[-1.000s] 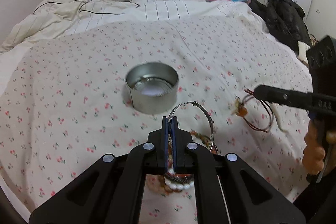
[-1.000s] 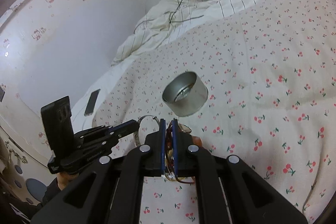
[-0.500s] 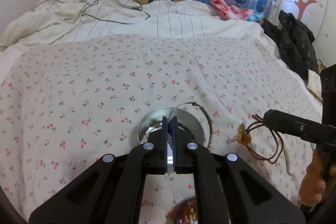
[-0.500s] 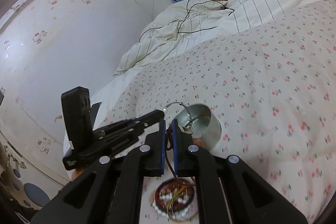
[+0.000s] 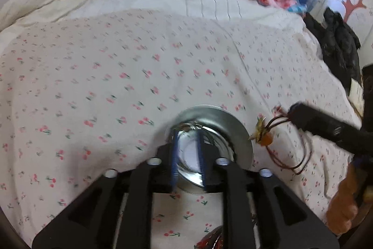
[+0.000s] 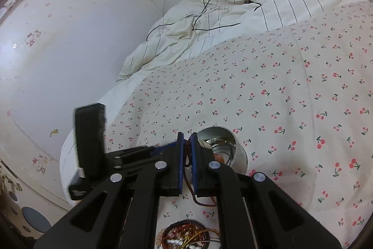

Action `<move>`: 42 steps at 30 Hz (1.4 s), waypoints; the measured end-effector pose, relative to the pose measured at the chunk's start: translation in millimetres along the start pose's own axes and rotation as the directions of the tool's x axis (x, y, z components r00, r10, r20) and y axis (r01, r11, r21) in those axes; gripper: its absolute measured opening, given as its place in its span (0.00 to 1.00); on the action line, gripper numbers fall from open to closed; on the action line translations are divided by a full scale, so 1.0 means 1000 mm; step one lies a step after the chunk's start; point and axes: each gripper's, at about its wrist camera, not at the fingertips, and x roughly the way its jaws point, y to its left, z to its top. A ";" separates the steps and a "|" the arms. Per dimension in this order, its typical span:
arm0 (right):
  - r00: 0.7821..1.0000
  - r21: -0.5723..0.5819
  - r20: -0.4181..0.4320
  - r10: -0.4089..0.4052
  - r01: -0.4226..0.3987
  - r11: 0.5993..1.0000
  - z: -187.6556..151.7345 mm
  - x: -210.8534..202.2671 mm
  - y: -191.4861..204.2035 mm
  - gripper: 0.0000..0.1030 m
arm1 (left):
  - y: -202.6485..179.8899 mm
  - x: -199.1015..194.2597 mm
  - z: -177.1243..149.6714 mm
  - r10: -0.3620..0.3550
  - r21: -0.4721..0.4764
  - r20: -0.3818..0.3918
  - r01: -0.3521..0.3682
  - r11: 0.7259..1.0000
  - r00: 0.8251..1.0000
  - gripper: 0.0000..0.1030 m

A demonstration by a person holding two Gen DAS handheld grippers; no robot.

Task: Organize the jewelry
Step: 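Drop the silver bangle into the tin with the left tool while the right drops the cord bracelet, then grasp a silver bangle with the right tool while the left grasps a gold beaded bracelet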

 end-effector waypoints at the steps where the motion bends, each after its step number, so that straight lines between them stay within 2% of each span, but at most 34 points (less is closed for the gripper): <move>1: 1.000 -0.003 -0.001 -0.001 0.001 1.000 0.001 0.003 0.001 0.07 | 0.006 -0.008 0.002 0.014 -0.021 0.029 -0.013 1.000 0.999 0.42; 3: 1.000 -0.012 0.003 -0.008 0.008 1.000 0.003 0.009 0.004 0.07 | 0.018 -0.023 0.006 0.013 -0.073 0.081 -0.007 0.997 0.997 0.52; 5: 1.000 -0.034 0.011 -0.025 0.026 0.999 0.005 0.016 0.008 0.07 | 0.031 -0.034 0.011 -0.009 -0.119 0.106 0.022 0.993 0.994 0.52; 9: 0.995 -0.093 0.002 -0.103 0.102 0.990 0.004 0.042 0.016 0.07 | 0.043 -0.043 0.011 -0.011 -0.149 0.123 0.030 0.988 0.992 0.52; 11: 0.986 -0.131 -0.030 -0.165 0.160 0.979 0.000 0.060 0.017 0.07 | 0.044 -0.044 0.011 -0.012 -0.151 0.118 0.030 0.988 0.993 0.53; 14: 0.966 -0.160 -0.155 -0.206 0.182 0.970 -0.013 0.090 0.016 0.09 | 0.041 -0.044 0.009 -0.004 -0.140 0.110 0.020 0.990 0.994 0.58; 15: 0.963 -0.164 -0.172 -0.207 0.179 0.970 -0.015 0.093 0.017 0.12 | 0.041 -0.045 0.007 0.003 -0.133 0.108 0.012 0.991 0.994 0.60; 16: 0.961 -0.173 -0.167 -0.218 0.189 0.967 -0.017 0.092 0.018 0.32 | 0.040 -0.045 0.006 0.011 -0.127 0.105 0.003 0.992 0.994 0.62; 17: 0.962 -0.178 -0.154 -0.227 0.199 0.964 -0.016 0.089 0.018 0.46 | 0.040 -0.046 0.005 0.017 -0.123 0.103 -0.004 0.992 0.995 0.63; 18: 0.966 -0.174 -0.112 -0.231 0.210 0.962 -0.015 0.077 0.021 0.46 | 0.039 -0.046 0.003 0.025 -0.113 0.097 -0.014 0.993 0.995 0.64; 20: 0.975 -0.157 -0.056 -0.216 0.205 0.966 -0.013 0.053 0.023 0.46 | 0.038 -0.046 -0.003 0.049 -0.091 0.077 -0.042 0.995 0.996 0.66; 22: 0.974 -0.151 -0.009 -0.227 0.223 0.963 -0.018 0.019 0.024 0.46 | 0.036 -0.046 -0.011 0.060 -0.065 0.049 -0.057 0.996 0.997 0.66; 24: 0.963 -0.181 -0.013 -0.268 0.262 0.948 -0.033 -0.004 0.023 0.46 | 0.034 -0.046 -0.021 0.054 -0.039 0.018 -0.054 0.998 0.998 0.67; 26: 0.947 -0.223 -0.054 -0.317 0.298 0.928 -0.057 -0.016 0.018 0.46 | 0.031 -0.045 -0.037 0.044 -0.026 -0.014 -0.044 0.999 0.999 0.68; 29: 0.921 -0.245 -0.134 -0.367 0.328 0.912 -0.090 -0.021 0.004 0.46 | 0.027 -0.036 -0.070 -0.006 -0.016 -0.096 0.005 1.000 0.995 0.69; 32: 0.894 -0.262 -0.190 -0.405 0.352 0.899 -0.113 -0.018 -0.004 0.43 | 0.021 -0.031 -0.094 -0.012 -0.002 -0.139 0.012 1.000 0.990 0.69; 34: 0.888 -0.305 -0.192 -0.418 0.351 0.885 -0.119 -0.013 0.001 0.41 | 0.015 -0.030 -0.101 -0.017 0.019 -0.143 0.020 1.000 0.990 0.69; 37: 0.885 -0.363 -0.184 -0.427 0.343 0.867 -0.124 -0.007 0.010 0.39 | 0.006 -0.036 -0.101 -0.029 0.051 -0.098 0.034 0.998 0.995 0.69; 39: 0.879 -0.385 -0.189 -0.438 0.344 0.857 -0.127 -0.002 0.012 0.33 | 0.006 -0.038 -0.101 -0.031 0.048 -0.087 0.035 0.998 0.996 0.69; 40: 0.870 -0.405 -0.189 -0.454 0.352 0.844 -0.128 0.003 0.013 0.26 | 0.007 -0.037 -0.101 -0.021 0.042 -0.090 0.025 0.999 0.996 0.69; 42: 0.860 -0.428 -0.197 -0.471 0.357 0.830 -0.128 0.010 0.014 0.25 | 0.012 -0.033 -0.100 0.002 0.020 -0.102 0.000 1.000 0.995 0.69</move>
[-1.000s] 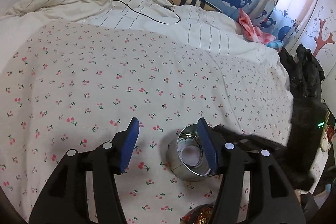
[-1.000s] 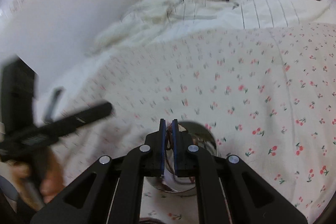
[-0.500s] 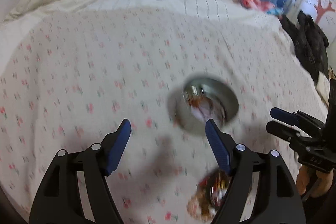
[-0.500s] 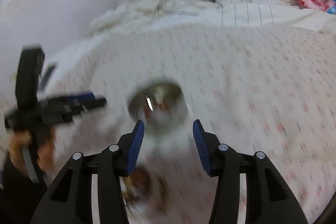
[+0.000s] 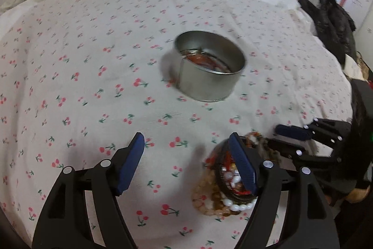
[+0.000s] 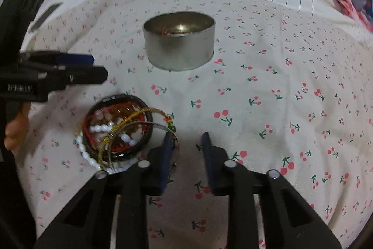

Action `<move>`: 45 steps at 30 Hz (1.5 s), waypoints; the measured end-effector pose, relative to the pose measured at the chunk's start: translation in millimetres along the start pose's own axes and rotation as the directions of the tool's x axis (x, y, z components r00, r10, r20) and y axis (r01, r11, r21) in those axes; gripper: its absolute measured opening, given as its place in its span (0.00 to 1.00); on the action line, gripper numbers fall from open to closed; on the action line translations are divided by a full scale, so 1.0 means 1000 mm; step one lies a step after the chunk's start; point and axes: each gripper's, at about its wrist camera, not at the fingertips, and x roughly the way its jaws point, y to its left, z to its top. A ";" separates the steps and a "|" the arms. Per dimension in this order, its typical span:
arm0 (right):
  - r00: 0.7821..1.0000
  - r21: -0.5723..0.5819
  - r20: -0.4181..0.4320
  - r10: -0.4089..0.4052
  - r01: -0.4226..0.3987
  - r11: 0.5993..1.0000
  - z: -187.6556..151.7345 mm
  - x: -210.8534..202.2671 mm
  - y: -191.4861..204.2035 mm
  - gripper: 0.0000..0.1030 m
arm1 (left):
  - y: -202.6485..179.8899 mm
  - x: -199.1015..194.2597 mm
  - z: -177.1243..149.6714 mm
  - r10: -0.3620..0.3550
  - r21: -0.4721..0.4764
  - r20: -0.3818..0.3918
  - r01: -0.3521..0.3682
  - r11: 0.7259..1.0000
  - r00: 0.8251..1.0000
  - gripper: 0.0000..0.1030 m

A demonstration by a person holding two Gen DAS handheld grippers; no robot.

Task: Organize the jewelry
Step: 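Grasp a silver bangle with the right tool while the left grasps a gold beaded bracelet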

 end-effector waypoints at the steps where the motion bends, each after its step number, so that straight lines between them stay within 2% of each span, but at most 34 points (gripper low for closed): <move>1: 1.000 -0.003 0.000 0.000 0.000 1.000 -0.003 0.001 0.003 0.25 | 0.003 0.001 0.000 0.002 -0.014 -0.005 -0.002 1.000 1.000 0.69; 6: 1.000 0.003 -0.002 0.020 -0.020 1.000 -0.007 0.000 0.001 0.23 | 0.005 0.000 0.001 0.002 -0.025 0.002 -0.002 1.000 1.000 0.71; 8: 0.999 0.001 -0.010 0.037 -0.037 0.999 -0.007 0.001 0.002 0.12 | 0.002 0.000 0.001 0.000 -0.012 0.006 0.000 1.000 1.000 0.71; 13: 0.999 -0.002 -0.012 0.042 -0.042 0.999 -0.007 0.002 0.007 0.02 | -0.005 -0.002 0.003 -0.009 0.025 0.020 0.008 1.000 1.000 0.72; 17: 0.998 0.054 0.010 0.065 -0.065 0.996 -0.005 -0.007 -0.006 0.02 | -0.016 -0.009 0.003 -0.063 0.066 0.047 0.059 0.996 0.997 0.72; 20: 0.999 0.091 0.046 0.013 -0.017 0.996 -0.001 -0.018 -0.020 0.02 | -0.031 -0.012 -0.002 -0.101 0.134 0.052 0.093 0.987 0.994 0.73; 23: 0.998 0.131 0.046 -0.033 0.027 0.991 -0.001 -0.022 -0.036 0.02 | -0.056 -0.009 -0.010 -0.124 0.236 0.029 0.114 0.965 0.992 0.74; 26: 0.998 0.168 0.039 -0.042 0.035 0.985 -0.001 -0.023 -0.049 0.02 | -0.076 -0.002 -0.019 -0.107 0.323 -0.005 0.103 0.941 0.994 0.74; 29: 0.998 0.174 0.018 -0.057 0.053 0.983 -0.001 -0.020 -0.052 0.02 | -0.084 0.003 -0.023 -0.110 0.345 -0.029 0.113 0.932 0.994 0.74; 32: 0.998 0.169 0.003 -0.061 0.060 0.984 -0.003 -0.016 -0.050 0.02 | -0.087 -0.002 -0.024 -0.167 0.347 -0.035 0.168 0.922 0.985 0.74; 34: 0.998 0.171 -0.001 -0.058 0.058 0.984 -0.005 -0.016 -0.051 0.02 | -0.086 0.001 -0.024 -0.191 0.320 -0.057 0.199 0.926 0.980 0.74; 35: 0.998 0.172 -0.003 -0.057 0.056 0.984 -0.005 -0.015 -0.052 0.02 | -0.085 0.003 -0.024 -0.204 0.304 -0.068 0.215 0.928 0.977 0.72; 36: 0.998 0.172 -0.005 -0.056 0.056 0.983 -0.005 -0.014 -0.052 0.02 | -0.084 0.003 -0.025 -0.213 0.295 -0.072 0.225 0.929 0.974 0.63; 39: 0.999 0.175 -0.013 -0.051 0.053 0.983 -0.006 -0.011 -0.051 0.02 | -0.081 0.008 -0.024 -0.239 0.271 -0.096 0.256 0.928 0.966 0.46; 43: 0.999 0.174 -0.021 -0.050 0.053 0.983 -0.006 -0.009 -0.050 0.03 | -0.081 0.017 -0.027 -0.188 0.272 -0.112 0.212 0.939 0.976 0.23; 45: 0.998 0.175 -0.023 -0.050 0.053 0.983 -0.006 -0.008 -0.050 0.03 | -0.081 0.015 -0.027 -0.180 0.282 -0.106 0.204 0.937 0.978 0.20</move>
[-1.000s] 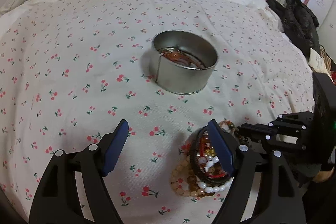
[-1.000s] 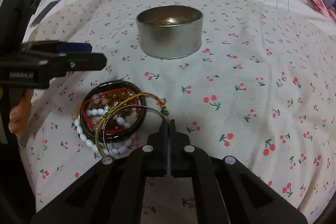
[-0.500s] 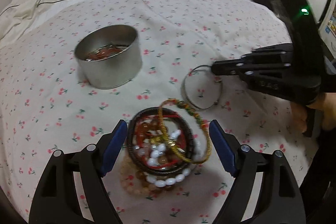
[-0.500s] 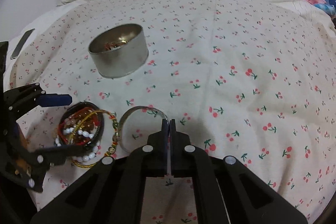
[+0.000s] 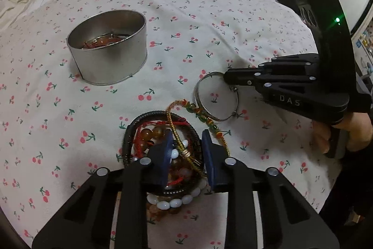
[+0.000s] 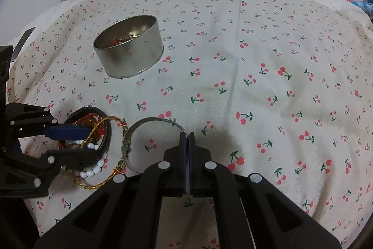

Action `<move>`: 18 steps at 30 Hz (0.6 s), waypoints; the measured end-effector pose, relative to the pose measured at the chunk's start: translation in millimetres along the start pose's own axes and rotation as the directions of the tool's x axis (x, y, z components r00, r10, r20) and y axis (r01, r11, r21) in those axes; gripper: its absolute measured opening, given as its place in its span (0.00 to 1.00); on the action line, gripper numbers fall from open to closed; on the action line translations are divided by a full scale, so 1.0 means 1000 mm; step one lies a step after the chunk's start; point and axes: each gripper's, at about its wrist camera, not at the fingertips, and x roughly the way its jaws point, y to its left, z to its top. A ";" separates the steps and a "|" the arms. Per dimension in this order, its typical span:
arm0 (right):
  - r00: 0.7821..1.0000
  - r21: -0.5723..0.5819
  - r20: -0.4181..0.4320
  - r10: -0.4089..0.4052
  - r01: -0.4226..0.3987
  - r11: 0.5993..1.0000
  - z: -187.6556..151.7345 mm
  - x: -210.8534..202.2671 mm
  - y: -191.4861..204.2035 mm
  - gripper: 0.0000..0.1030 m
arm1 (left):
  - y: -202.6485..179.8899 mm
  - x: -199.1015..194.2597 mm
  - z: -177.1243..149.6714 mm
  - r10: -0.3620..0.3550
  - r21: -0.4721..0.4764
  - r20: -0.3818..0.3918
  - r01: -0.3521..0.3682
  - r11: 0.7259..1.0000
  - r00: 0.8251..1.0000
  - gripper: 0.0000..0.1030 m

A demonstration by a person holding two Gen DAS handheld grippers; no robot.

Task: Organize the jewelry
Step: 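Grasp a silver bangle with the right tool while the left grasps a gold beaded bracelet, then carry both bracelets over the tin and open both tools to drop them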

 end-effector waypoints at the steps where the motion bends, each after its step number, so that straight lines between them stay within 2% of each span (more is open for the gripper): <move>1: 1.000 0.000 -0.001 0.000 0.000 1.000 0.000 0.000 0.000 0.03 | 0.000 -0.001 0.000 0.002 0.001 0.000 -0.002 1.000 1.000 0.15; 4: 1.000 0.000 -0.003 -0.001 0.001 1.000 -0.001 0.001 0.000 0.03 | -0.002 -0.008 0.001 0.023 0.019 0.035 -0.024 1.000 0.999 0.06; 13: 0.999 0.004 -0.030 0.021 -0.021 1.000 -0.001 0.005 -0.003 0.03 | 0.012 -0.029 0.008 -0.023 -0.029 0.108 0.026 0.999 0.994 0.05; 18: 0.999 -0.027 -0.032 -0.005 0.004 1.000 -0.002 0.008 0.003 0.03 | 0.024 -0.043 0.014 -0.058 -0.067 0.157 0.069 0.995 0.986 0.05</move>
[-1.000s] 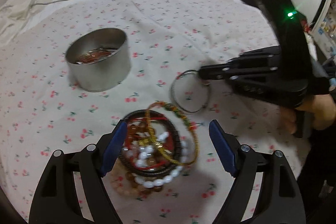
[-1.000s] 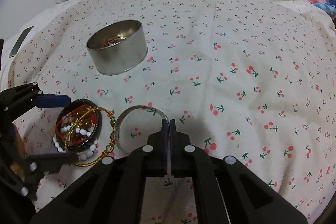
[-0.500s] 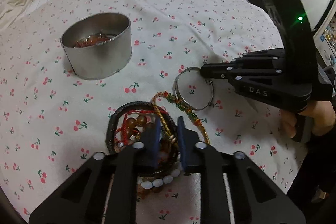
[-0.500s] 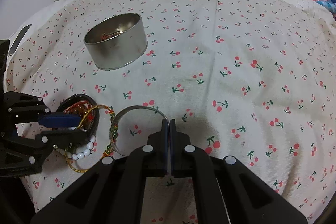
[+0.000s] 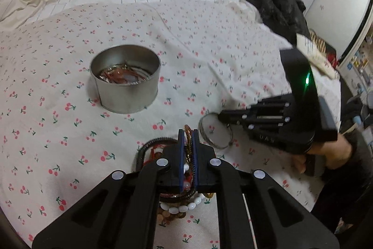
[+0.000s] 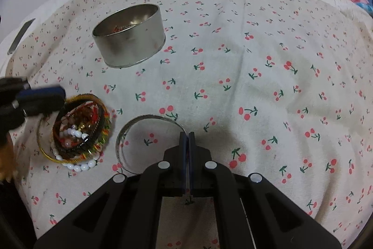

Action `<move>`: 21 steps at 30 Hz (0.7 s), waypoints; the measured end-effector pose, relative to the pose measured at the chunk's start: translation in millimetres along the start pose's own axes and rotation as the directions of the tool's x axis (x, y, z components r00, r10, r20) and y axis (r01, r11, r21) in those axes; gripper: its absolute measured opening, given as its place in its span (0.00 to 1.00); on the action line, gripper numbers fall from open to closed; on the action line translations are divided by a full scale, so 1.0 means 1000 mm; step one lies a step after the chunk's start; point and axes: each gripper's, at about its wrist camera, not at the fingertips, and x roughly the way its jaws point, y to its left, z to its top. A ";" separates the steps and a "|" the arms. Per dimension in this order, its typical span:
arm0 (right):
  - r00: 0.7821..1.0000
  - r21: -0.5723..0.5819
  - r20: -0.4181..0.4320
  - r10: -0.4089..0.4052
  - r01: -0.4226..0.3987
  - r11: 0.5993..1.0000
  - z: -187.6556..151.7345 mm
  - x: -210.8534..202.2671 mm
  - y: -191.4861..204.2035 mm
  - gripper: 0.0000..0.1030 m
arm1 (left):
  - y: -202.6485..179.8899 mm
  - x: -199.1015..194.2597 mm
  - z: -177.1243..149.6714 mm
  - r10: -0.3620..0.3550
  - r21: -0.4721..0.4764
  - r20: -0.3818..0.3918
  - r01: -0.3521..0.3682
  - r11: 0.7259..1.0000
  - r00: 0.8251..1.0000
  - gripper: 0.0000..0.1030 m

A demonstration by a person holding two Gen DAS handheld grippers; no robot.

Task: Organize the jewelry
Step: 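Carry both bracelets over the tin and open both tools to drop them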

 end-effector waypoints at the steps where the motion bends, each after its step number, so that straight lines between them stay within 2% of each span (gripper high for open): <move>1: 1.000 0.008 0.005 0.004 -0.004 1.000 0.000 -0.001 -0.001 0.02 | 0.002 -0.002 0.002 -0.005 -0.007 0.008 0.005 1.000 1.000 0.05; 6: 0.998 0.078 0.051 0.035 -0.039 0.996 0.003 -0.010 -0.013 0.03 | 0.001 -0.008 0.006 -0.015 -0.005 0.045 0.016 1.000 0.999 0.05; 13: 0.983 0.177 0.134 0.125 -0.148 0.973 0.008 -0.026 -0.028 0.03 | 0.003 -0.020 0.020 0.000 -0.006 0.096 0.000 1.000 0.995 0.05; 21: 0.955 0.222 0.238 0.178 -0.232 0.947 0.018 -0.045 -0.041 0.03 | 0.013 -0.034 0.064 0.036 -0.034 0.203 -0.029 0.999 0.979 0.05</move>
